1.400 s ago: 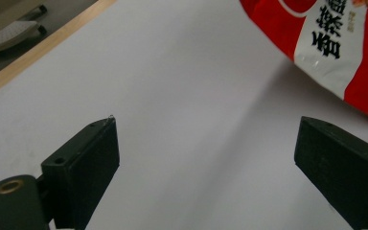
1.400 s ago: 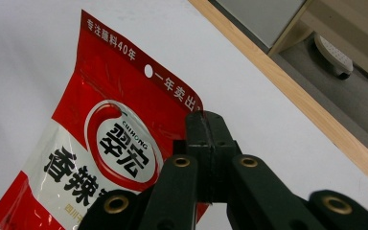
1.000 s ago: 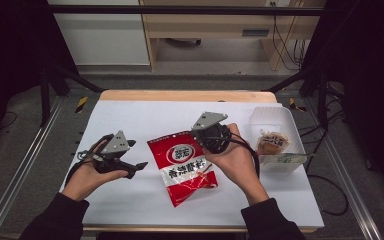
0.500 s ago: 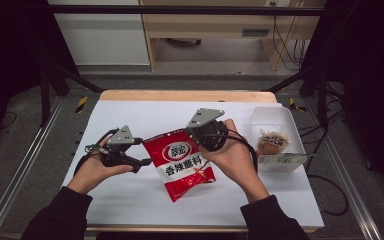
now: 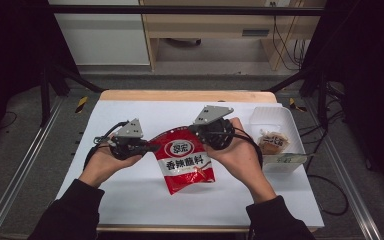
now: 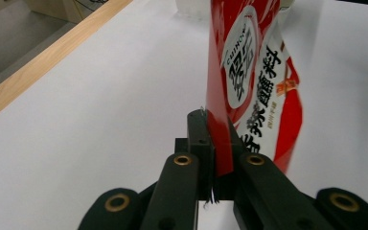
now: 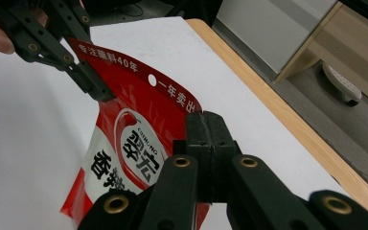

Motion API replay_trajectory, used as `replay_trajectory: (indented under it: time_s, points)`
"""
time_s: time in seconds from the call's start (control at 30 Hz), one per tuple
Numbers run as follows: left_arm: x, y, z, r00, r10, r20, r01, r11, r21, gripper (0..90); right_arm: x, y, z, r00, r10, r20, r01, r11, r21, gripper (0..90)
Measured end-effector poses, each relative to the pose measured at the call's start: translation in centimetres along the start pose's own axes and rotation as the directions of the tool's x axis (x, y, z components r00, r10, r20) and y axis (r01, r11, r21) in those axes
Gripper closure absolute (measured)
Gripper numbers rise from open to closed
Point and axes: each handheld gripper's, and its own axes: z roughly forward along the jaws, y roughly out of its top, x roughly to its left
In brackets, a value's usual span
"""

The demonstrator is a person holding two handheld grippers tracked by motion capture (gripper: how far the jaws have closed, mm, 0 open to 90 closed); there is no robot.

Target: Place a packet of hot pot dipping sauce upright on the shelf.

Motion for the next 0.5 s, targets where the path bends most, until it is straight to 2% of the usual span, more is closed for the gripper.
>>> replay_trajectory:
  time_s: [0.23,0.5]
  points:
    - [-0.4,2.0,-1.4,0.9987,0.046,-0.021,-0.046,0.9989,0.007,90.0,-0.5,0.1,-1.6,0.9998,0.008,-0.018,-0.008,1.000,-0.005,90.0]
    - [-0.2,4.0,-2.6,0.9936,0.102,-0.050,-0.099,0.9939,0.048,90.0,-0.9,0.6,-2.5,0.9988,-0.021,-0.044,0.022,1.000,0.010,89.8]
